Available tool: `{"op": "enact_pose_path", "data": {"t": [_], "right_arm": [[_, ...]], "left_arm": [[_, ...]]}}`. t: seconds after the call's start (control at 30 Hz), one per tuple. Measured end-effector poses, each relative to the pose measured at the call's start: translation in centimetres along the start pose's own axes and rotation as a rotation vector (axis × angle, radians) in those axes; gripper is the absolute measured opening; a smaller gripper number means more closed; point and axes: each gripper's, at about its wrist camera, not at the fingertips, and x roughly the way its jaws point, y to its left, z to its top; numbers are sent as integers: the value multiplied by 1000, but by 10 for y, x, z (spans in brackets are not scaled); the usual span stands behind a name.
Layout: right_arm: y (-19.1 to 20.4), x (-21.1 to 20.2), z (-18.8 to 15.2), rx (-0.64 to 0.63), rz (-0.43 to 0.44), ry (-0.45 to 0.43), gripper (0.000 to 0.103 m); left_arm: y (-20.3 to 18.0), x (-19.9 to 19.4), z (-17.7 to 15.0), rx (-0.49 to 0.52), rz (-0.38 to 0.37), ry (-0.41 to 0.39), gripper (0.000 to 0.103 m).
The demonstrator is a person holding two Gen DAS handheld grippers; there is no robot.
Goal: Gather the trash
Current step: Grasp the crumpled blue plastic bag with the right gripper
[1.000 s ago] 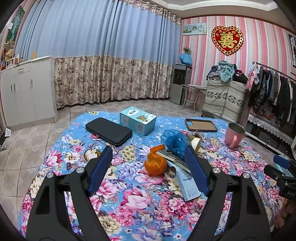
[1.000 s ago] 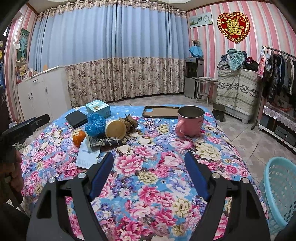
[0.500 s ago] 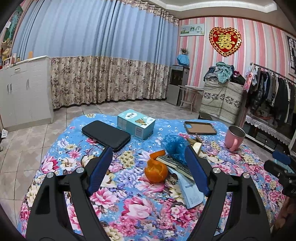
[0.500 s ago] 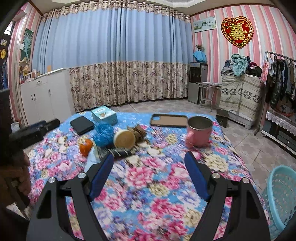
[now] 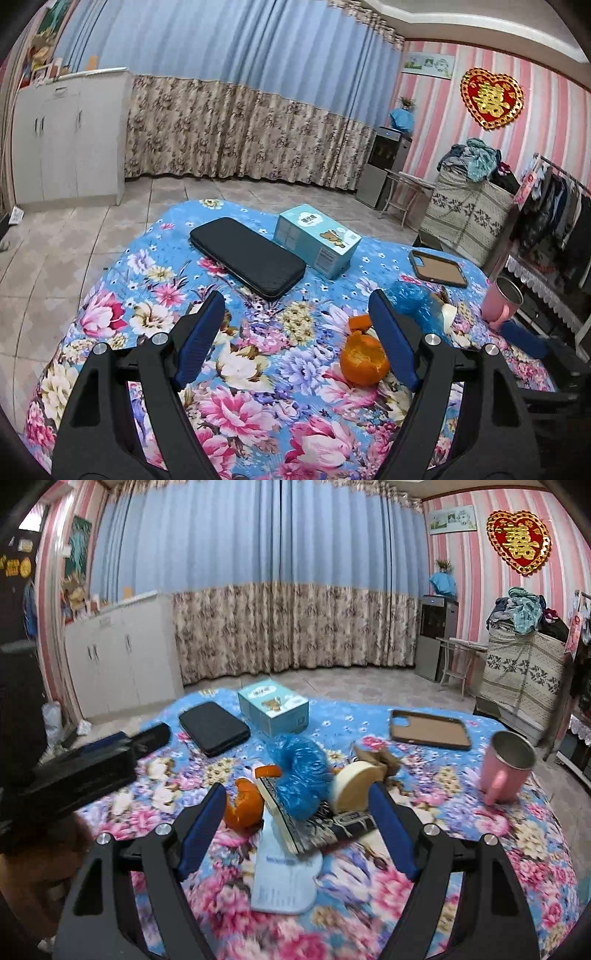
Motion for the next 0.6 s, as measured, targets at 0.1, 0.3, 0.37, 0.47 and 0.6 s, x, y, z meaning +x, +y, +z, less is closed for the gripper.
{"op": "enact_pose_path", "data": {"t": [0.1, 0.3, 0.37, 0.47, 0.6], "right_arm": [[3, 23, 0, 5, -18, 54, 55], [-5, 56, -8, 43, 4, 191, 15], [-6, 40, -3, 38, 23, 136, 10], [-9, 6, 7, 21, 35, 42, 9], [-26, -32, 14, 25, 36, -39, 9]], "left_arm": [[2, 2, -1, 9, -6, 8, 78], [3, 17, -10, 9, -39, 88, 78], [-5, 19, -13, 49, -58, 99, 78], [-16, 20, -17, 66, -101, 115, 78], [-33, 30, -24, 73, -131, 156, 78]]}}
